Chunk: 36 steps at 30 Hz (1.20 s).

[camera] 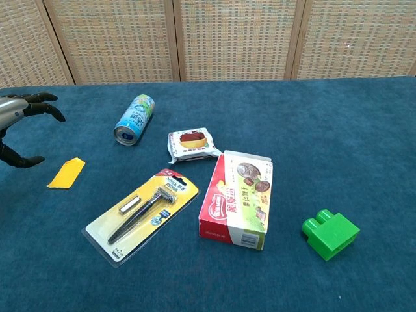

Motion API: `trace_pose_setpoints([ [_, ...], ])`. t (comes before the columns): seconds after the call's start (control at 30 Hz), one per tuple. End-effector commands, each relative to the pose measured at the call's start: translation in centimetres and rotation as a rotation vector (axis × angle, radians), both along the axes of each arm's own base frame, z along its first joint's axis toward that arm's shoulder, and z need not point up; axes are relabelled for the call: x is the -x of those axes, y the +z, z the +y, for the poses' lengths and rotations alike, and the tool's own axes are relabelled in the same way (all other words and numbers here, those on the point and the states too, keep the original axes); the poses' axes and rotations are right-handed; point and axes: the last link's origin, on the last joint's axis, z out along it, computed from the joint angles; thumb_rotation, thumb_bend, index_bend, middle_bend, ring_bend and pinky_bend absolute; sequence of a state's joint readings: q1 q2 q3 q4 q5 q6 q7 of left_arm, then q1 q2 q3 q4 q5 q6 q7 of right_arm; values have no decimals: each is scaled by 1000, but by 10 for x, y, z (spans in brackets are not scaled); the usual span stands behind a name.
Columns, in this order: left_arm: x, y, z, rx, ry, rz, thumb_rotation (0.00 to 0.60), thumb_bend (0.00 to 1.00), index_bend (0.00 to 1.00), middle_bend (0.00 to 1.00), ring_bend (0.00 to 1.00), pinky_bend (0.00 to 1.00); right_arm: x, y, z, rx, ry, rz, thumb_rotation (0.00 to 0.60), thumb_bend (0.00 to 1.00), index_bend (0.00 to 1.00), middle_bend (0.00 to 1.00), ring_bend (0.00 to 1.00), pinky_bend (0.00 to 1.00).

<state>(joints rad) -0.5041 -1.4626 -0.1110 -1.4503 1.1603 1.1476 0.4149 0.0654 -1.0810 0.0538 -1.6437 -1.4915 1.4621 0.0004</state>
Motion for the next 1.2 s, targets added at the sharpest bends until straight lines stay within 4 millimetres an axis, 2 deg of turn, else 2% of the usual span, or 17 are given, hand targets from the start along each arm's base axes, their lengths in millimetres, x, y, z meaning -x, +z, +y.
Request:
trace_pose_setpoints([
  [0.03, 3, -1, -1, 13, 0, 29, 600, 315, 206, 0, 0, 0, 0, 0, 0, 1, 0, 1, 600, 53, 83, 0, 0, 0],
  [0.4, 11, -18, 0, 46, 18, 82, 600, 326, 248, 0, 0, 0, 1, 0, -1, 2, -3, 0, 600, 53, 84, 0, 0, 0],
  [0.73, 17, -28, 2, 54, 24, 116, 600, 321, 246, 0, 0, 0, 1, 1, 0, 3, -3, -4, 600, 53, 83, 0, 0, 0],
  [0.77, 18, -29, 2, 55, 25, 119, 600, 320, 213, 0, 0, 0, 1, 1, -1, 4, -2, -3, 600, 53, 83, 0, 0, 0],
  [0.87, 20, -29, 2, 54, 27, 123, 600, 317, 31, 0, 0, 0, 1, 1, 0, 3, -3, -3, 600, 53, 84, 0, 0, 0],
  [0.9, 20, -29, 2, 53, 26, 124, 600, 316, 2, 0, 0, 0, 1, 1, 0, 3, -2, -3, 600, 53, 84, 0, 0, 0],
  [1.2, 21, -31, 2, 57, 25, 133, 600, 317, 0, 0, 0, 0, 1, 1, 0, 4, 0, -4, 600, 53, 83, 0, 0, 0],
])
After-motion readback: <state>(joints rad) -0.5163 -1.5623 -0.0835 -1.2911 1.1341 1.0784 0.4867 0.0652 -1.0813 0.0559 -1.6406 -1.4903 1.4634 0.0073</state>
